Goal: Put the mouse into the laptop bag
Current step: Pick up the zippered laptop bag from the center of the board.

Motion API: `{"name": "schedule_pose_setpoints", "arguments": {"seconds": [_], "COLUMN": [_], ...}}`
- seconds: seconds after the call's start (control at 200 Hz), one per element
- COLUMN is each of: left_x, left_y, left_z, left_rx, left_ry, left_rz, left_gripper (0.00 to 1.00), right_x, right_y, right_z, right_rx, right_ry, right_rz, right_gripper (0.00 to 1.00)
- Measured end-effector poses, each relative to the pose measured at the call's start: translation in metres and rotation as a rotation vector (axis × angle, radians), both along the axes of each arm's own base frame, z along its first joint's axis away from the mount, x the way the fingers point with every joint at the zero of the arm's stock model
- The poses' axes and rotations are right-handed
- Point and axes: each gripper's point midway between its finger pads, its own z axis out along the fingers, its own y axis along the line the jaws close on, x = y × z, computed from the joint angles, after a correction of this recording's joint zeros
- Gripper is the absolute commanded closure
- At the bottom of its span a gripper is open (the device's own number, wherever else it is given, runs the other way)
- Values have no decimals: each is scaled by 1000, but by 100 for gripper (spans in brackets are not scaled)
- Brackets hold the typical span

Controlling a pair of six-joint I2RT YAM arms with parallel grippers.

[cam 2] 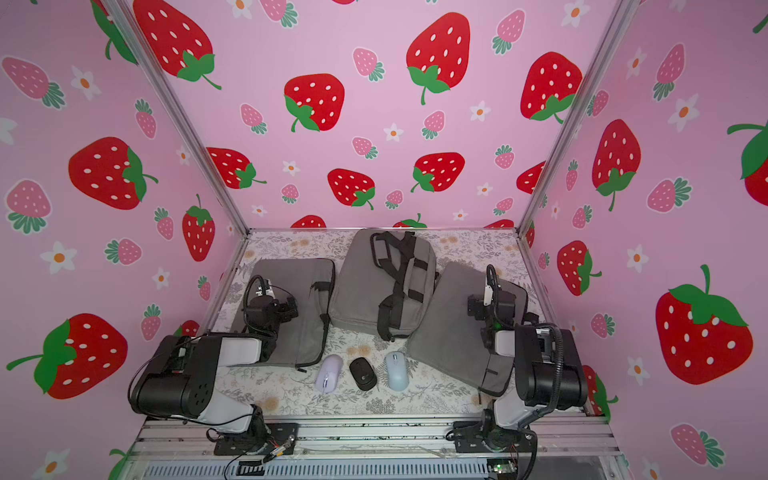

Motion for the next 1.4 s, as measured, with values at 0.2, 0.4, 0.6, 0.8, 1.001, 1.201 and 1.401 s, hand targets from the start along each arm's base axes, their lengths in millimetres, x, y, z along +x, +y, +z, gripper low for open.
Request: {"name": "schedule_pose_setpoints", "arguments": {"seconds": [0.2,0.4,0.6,0.8,1.001,1.201,1.401], "left_x": [1,0,0,0,0,0,1], "left_y": [1,1,2,2,2,2,-1], "left_z": [1,1,2,2,2,2,4], "left_rx": [3,3,5,5,5,5,14], "left_ry": [-5,-5,-5,-6,-6,-6,-4], "left_rz": [6,7,10,11,11,11,4], "left_gripper": [1,1,1,1,1,1,1], "right_x": [0,0,0,0,0,0,1], "right_y": [0,0,0,0,0,-1,-1], "right_z": [1,1,1,1,1,1,2], "right_rx": [-1,-1,-1,-1,-1,-1,-3], "right_ry": [-3,-3,-3,-3,-3,-3,27], "right_rz": [-2,-2,-2,-2,-2,-2,-6], "right_gripper": [1,1,1,1,1,1,1]}}
